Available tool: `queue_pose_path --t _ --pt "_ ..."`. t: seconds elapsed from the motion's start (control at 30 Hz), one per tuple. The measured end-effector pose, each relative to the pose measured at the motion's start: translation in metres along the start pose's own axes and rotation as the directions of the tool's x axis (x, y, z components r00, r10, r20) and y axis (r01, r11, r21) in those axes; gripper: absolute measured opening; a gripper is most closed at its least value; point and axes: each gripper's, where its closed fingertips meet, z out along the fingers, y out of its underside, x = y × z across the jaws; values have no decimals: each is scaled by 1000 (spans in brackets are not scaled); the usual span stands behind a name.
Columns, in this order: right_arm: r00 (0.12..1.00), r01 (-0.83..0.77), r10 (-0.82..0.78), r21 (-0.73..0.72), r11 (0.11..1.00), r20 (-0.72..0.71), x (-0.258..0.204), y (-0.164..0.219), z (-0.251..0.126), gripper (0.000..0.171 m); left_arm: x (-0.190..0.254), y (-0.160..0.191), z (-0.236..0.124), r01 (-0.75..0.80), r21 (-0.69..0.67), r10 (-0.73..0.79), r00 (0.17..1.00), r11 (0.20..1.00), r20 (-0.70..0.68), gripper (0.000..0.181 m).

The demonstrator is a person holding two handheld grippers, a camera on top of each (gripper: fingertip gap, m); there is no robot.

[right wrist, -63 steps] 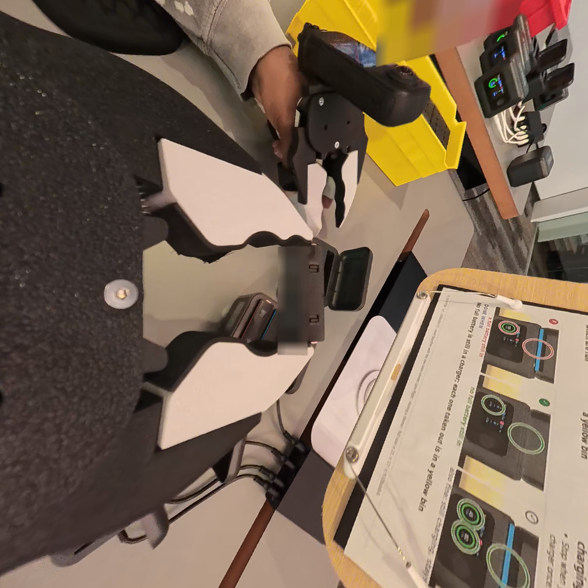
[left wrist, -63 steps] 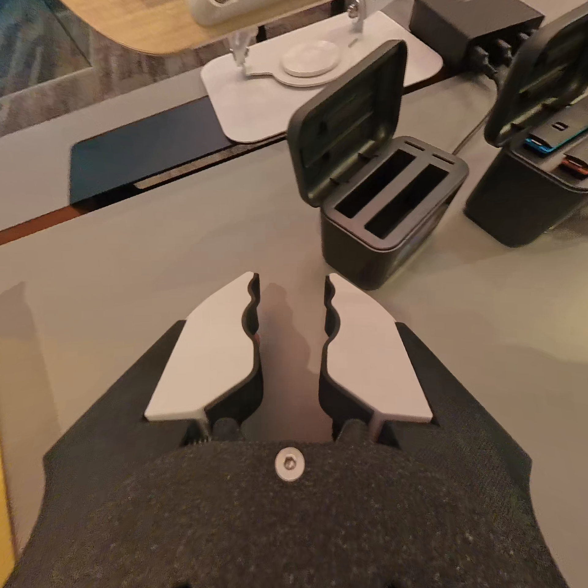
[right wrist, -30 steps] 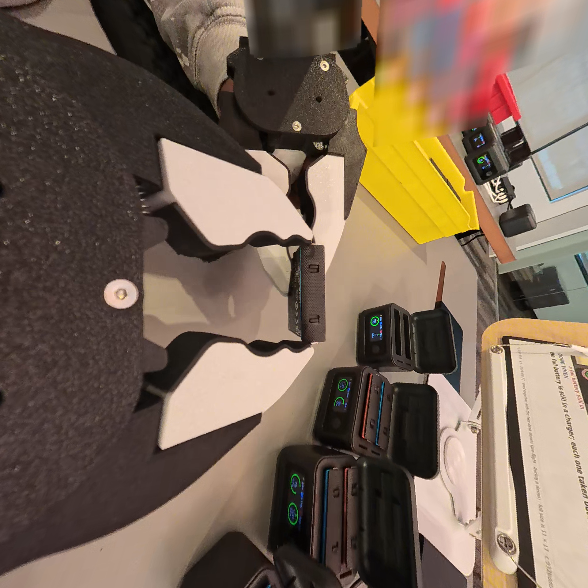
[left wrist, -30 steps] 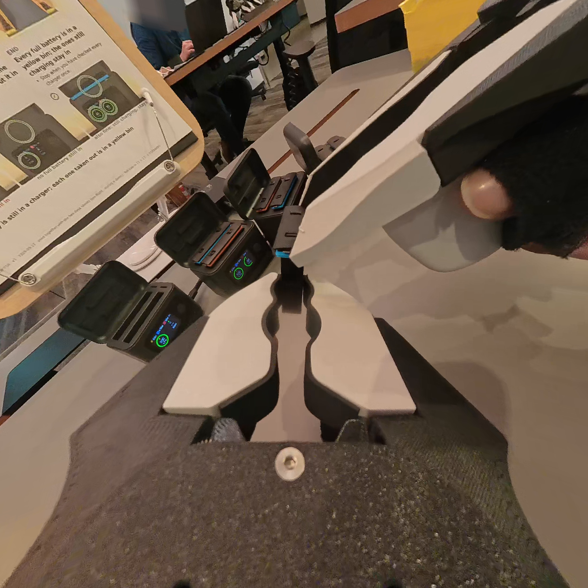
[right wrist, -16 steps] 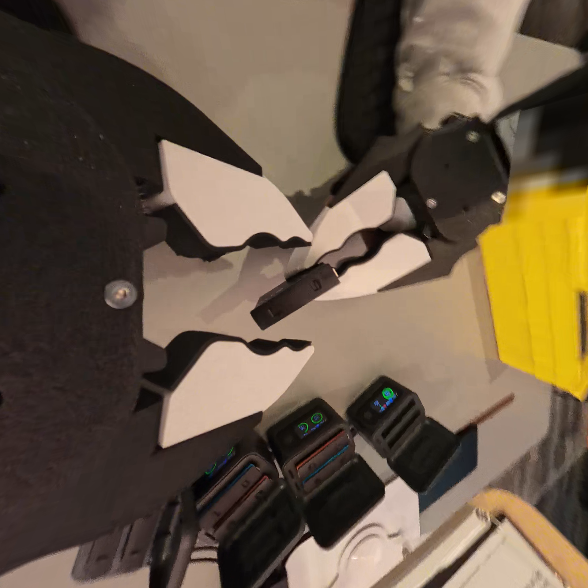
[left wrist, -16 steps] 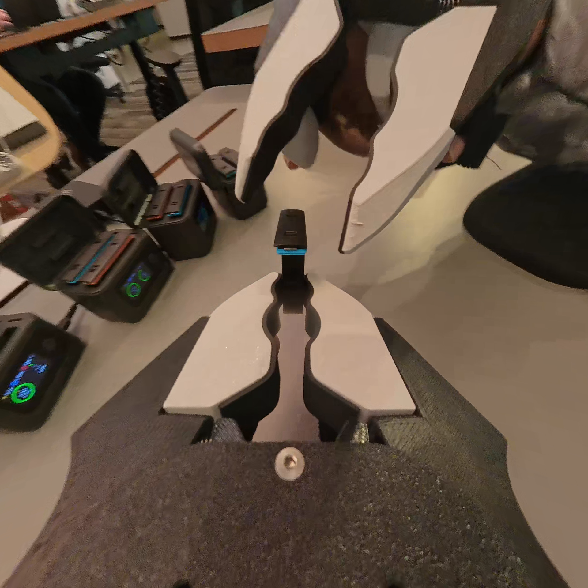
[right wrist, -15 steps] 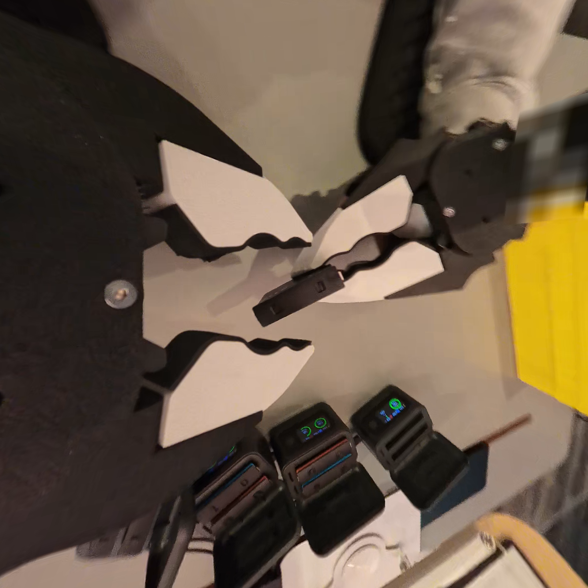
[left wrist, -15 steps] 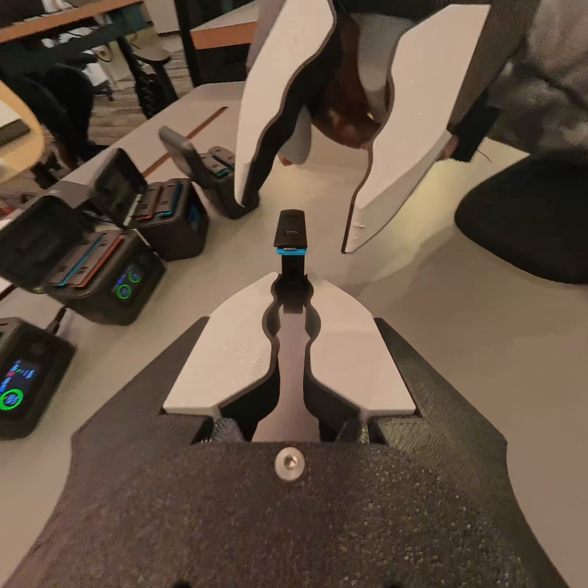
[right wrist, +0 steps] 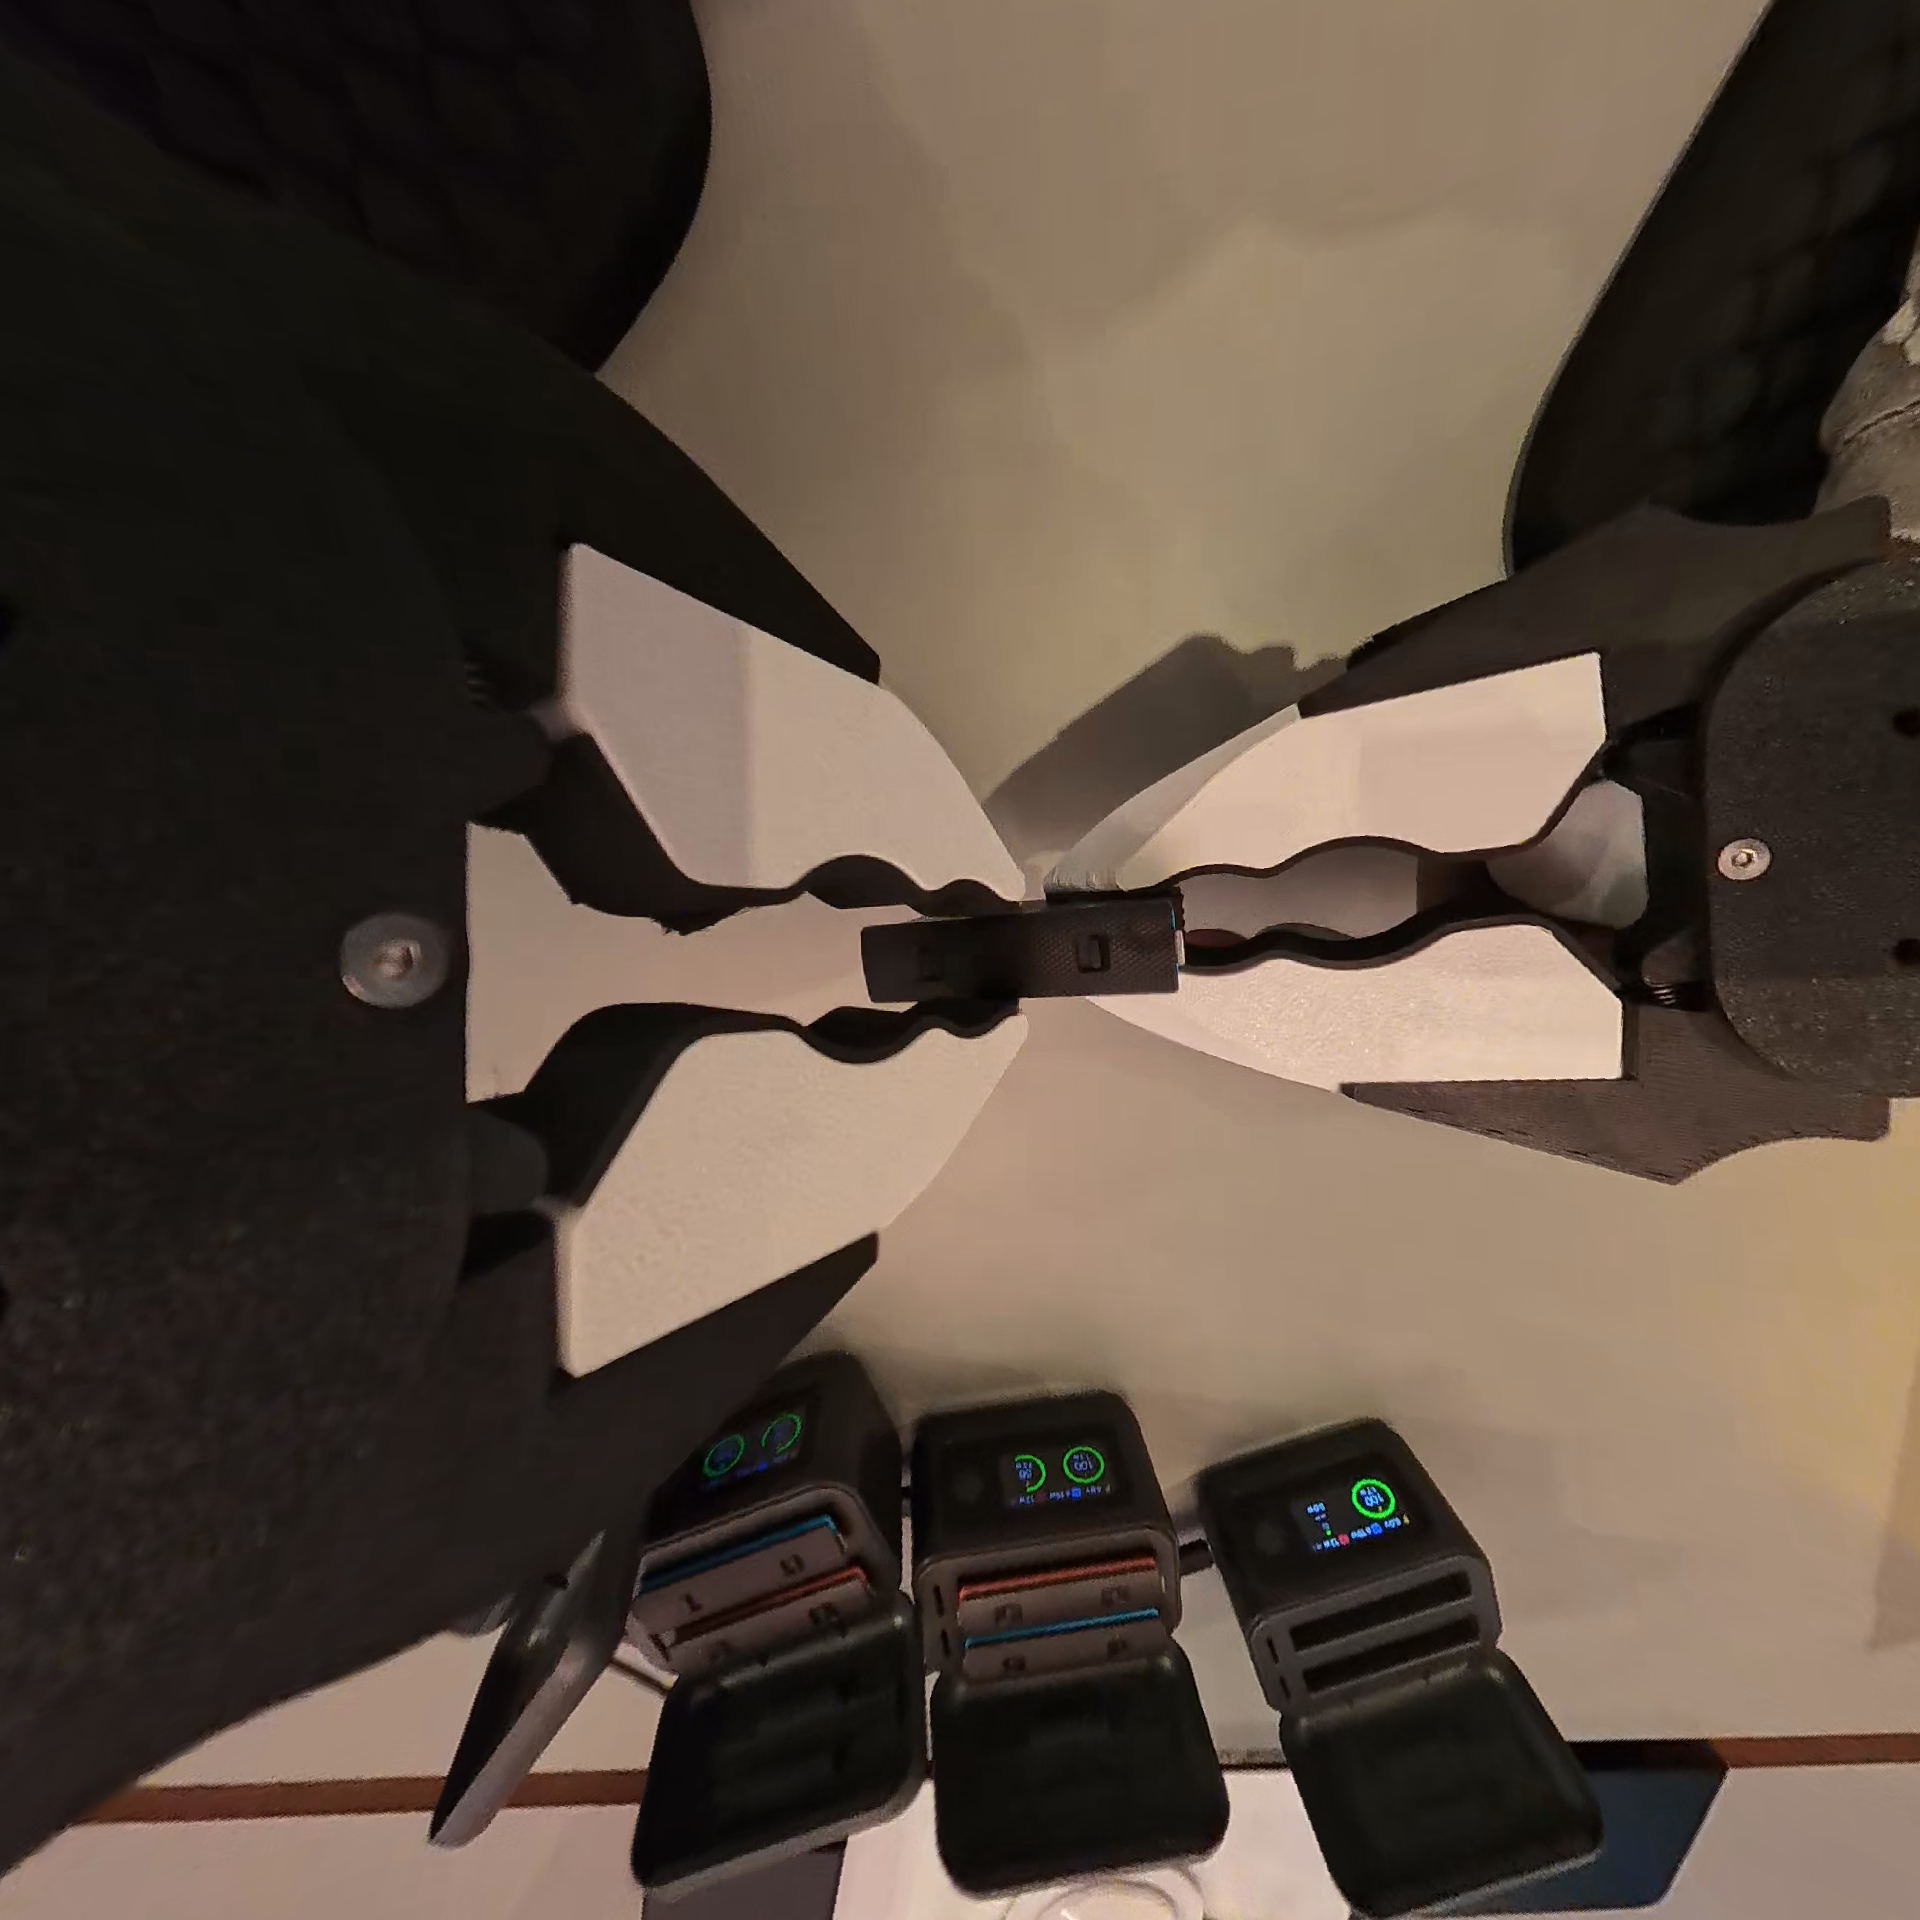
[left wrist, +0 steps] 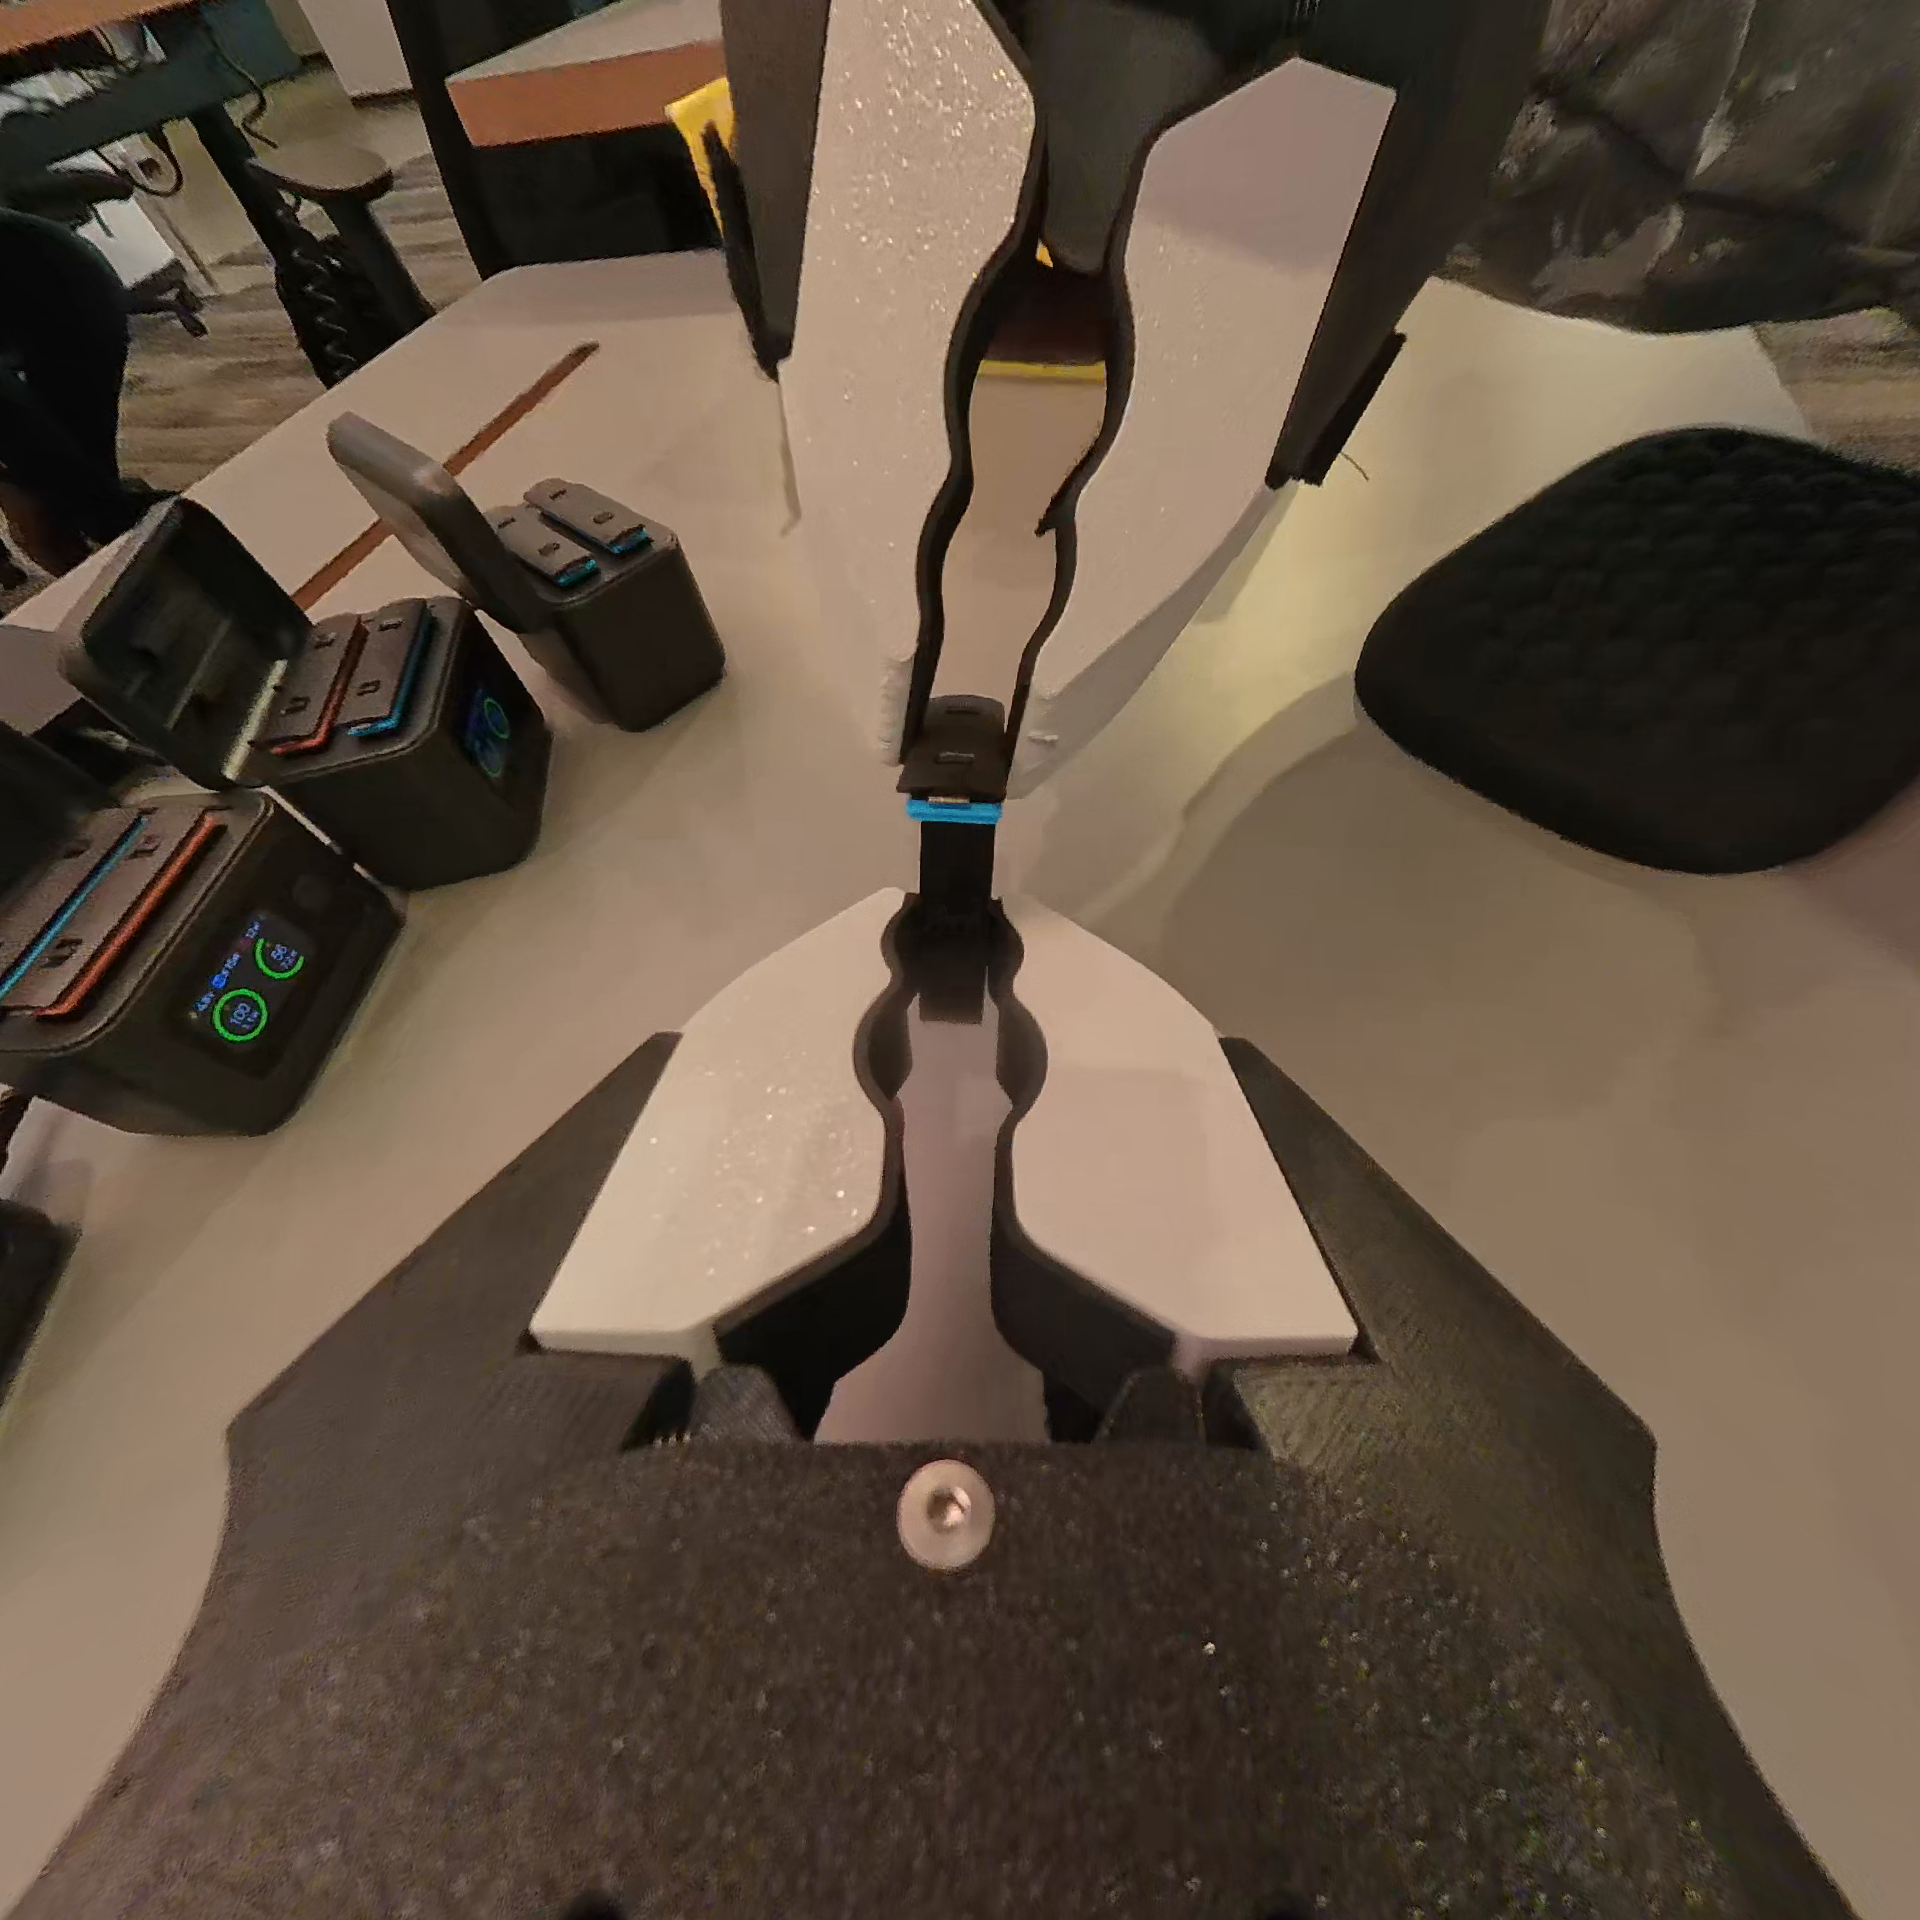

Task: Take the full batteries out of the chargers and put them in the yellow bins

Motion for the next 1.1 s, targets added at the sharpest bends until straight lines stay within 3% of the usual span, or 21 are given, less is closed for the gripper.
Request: queue_pose_path --t 0.03,0.13,0.2,0.47,0.67,0.87,1.1 --pt "1000 1 -1 1 1000 -4 1 0 -3 16 0 -3 0 8 21 -8 1000 1000 0 12" --pt "999 4 -6 -31 999 -45 12 7 -22 14 -2 -4 0 17 29 -17 1000 999 4 41" --pt "996 -1 -5 -58 998 -90 26 14 -46 14 -6 -3 0 24 24 -25 999 999 29 46" --pt "943 -107 14 -263 959 -332 95 73 -181 14 -25 -4 -4 80 45 -85 989 996 119 48" --pt "914 -247 62 -428 870 -401 103 149 -257 14 -32 0 -4 109 38 -113 982 993 148 46" --pt "928 -348 195 -556 755 -317 59 236 -275 14 -31 5 0 96 12 -97 983 995 157 43" --pt "939 -337 297 -640 690 -173 -8 297 -245 14 -33 14 4 87 -29 -80 982 996 173 40"
